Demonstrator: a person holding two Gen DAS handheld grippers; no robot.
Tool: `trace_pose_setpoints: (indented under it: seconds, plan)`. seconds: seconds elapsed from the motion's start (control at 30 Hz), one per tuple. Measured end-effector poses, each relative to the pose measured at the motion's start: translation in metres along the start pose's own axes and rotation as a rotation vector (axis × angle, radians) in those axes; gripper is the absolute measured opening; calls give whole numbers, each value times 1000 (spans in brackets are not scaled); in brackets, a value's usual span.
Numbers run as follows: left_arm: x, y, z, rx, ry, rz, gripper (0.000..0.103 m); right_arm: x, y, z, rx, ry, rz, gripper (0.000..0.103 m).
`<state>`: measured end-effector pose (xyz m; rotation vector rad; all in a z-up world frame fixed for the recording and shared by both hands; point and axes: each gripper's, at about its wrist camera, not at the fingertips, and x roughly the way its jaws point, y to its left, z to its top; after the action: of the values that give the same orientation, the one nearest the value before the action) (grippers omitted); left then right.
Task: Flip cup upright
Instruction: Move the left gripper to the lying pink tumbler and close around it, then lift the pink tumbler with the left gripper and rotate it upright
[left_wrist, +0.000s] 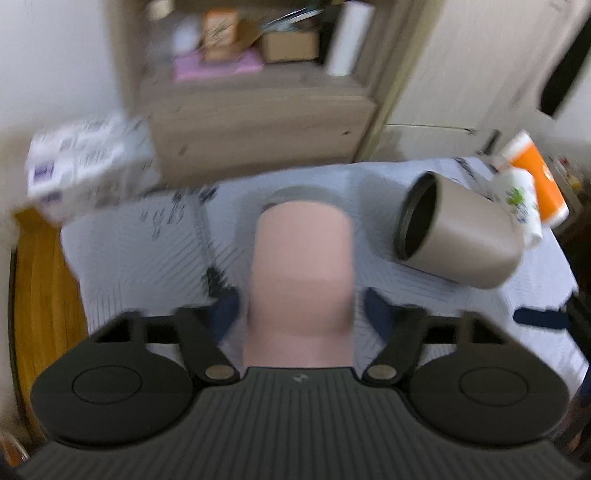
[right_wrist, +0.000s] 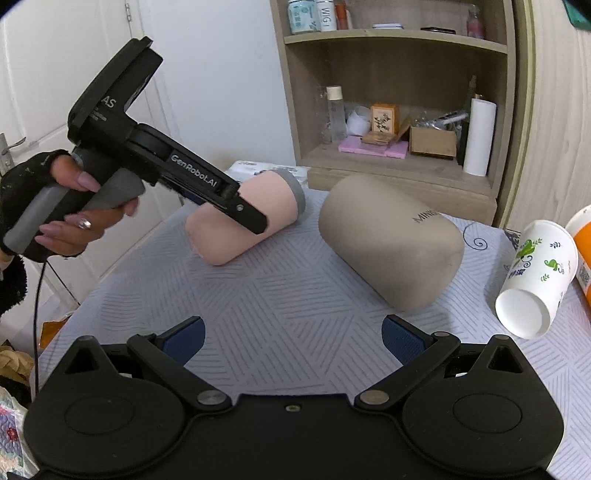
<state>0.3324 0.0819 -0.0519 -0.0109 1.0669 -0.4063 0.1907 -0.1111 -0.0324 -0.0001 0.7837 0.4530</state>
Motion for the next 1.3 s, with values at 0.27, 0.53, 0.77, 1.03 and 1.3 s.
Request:
trace_pose_setpoints:
  seconds: [0.27,0.53,0.77,1.03,1.3]
  plan:
    - [-5,8,-7,-110,17,-32,61,4,1,1,10,12,0,103]
    - [-34,-9,-32,-182,27,-85,60,-13,-2,-11,33,11,40,103]
    - [-48,-47,-60,-180,75,-96,60,-32,-14,-35,103,28,81,103]
    - [-50,-89,-79,-161,105,-139,60,-48,-23,-53,165,33,140,103]
    - [-32,-113,-76,-149,95,-191,60,-41,-31,-55,199,36,151,103]
